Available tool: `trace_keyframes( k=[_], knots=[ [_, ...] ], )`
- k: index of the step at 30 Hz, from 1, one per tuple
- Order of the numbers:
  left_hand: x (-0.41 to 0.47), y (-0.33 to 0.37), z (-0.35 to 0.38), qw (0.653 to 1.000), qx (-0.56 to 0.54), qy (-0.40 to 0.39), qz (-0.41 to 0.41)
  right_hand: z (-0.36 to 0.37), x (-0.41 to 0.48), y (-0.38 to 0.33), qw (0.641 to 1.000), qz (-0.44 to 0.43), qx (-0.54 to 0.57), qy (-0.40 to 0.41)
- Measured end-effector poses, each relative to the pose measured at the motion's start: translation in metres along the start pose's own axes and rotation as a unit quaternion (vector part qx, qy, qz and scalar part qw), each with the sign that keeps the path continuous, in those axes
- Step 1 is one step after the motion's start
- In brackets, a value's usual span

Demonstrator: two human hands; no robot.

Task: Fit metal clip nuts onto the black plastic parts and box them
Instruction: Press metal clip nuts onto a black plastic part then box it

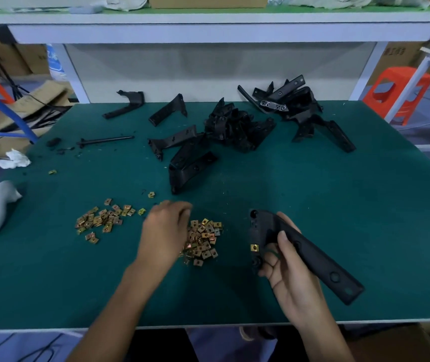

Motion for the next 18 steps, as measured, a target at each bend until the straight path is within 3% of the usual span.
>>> trace_keyframes(
  k=[3,6,10,18],
  knots=[
    [0.023,-0.021,-0.002,0.996,0.075,-0.040,-0.020,-0.001,0.001,0.000,1.000,-0.001,0.001,-0.005],
    [0.032,-0.025,0.002,0.991,0.064,-0.095,-0.062,-0.001,0.001,0.000,1.000,0.001,-0.001,-0.012],
    [0.033,-0.023,0.000,0.988,-0.010,-0.109,-0.111,0.000,0.000,-0.001,1.000,0.013,-0.007,-0.014],
    [0.015,-0.019,-0.009,0.974,-0.176,-0.124,-0.066,0.002,0.000,-0.003,0.999,0.022,-0.002,-0.026]
  ],
)
Point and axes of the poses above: each hand's wrist, its own x-axis towards the middle knuckle, its own z-axis out of the palm, y = z × x, the point moved 1 cm from there along x, towards the middle knuckle, and after that the axes turned 8 degrees about -x, right-handed, at the moved point
